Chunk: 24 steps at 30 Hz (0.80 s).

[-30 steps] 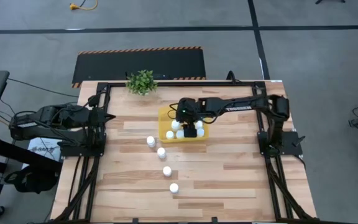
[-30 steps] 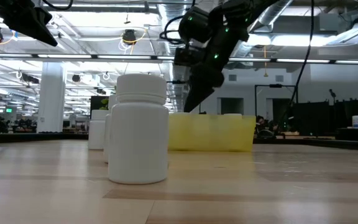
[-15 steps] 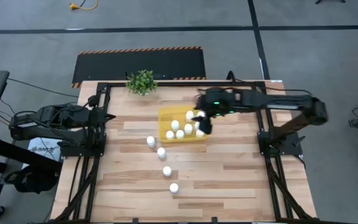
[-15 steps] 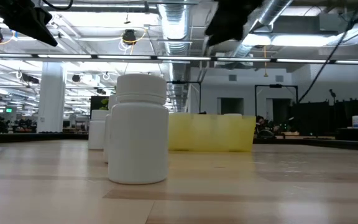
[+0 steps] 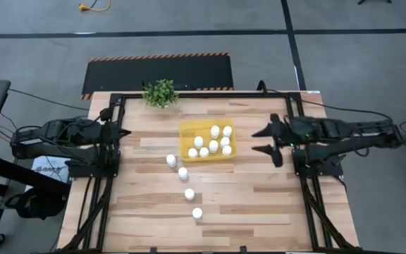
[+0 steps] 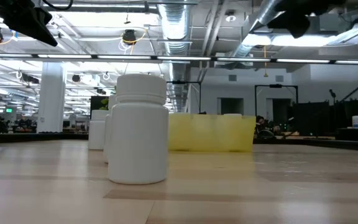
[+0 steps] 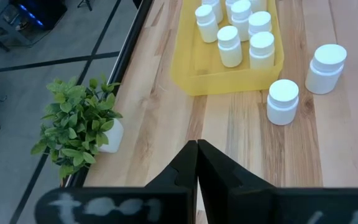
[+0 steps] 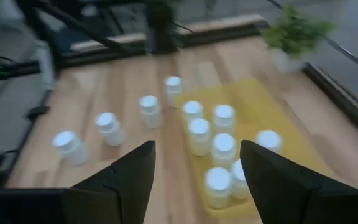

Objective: Pick and place pill bottles into a basket
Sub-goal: Put the white medicine bottle into the yellow bin

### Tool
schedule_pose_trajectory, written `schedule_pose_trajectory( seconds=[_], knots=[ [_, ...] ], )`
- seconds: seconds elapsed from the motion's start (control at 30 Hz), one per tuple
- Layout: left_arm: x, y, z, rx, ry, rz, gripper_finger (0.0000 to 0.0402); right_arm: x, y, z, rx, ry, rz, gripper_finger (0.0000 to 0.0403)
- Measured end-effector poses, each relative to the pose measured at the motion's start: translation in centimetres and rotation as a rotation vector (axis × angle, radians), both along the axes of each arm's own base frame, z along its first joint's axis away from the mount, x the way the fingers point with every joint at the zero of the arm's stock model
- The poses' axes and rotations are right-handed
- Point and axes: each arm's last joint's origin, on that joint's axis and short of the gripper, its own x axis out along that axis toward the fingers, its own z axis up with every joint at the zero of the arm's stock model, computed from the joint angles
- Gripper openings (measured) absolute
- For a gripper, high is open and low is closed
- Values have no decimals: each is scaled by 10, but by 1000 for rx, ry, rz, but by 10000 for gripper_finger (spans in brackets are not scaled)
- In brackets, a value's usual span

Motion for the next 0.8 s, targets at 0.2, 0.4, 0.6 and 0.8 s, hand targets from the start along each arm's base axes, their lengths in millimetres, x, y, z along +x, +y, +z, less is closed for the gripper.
schedule_pose_trajectory(
  seconds=[0.2,0.4,0.6,0.8],
  knots=[
    [0,0,0,0,0,0,0,-19,14,-22,-36,-99,147,228],
    [0,0,0,0,0,0,0,-42,15,-45,-2,-139,177,228],
    [0,0,0,0,0,0,0,-63,11,-68,29,-208,172,227],
    [0,0,0,0,0,0,0,-75,9,-87,68,-266,162,226]
  ],
)
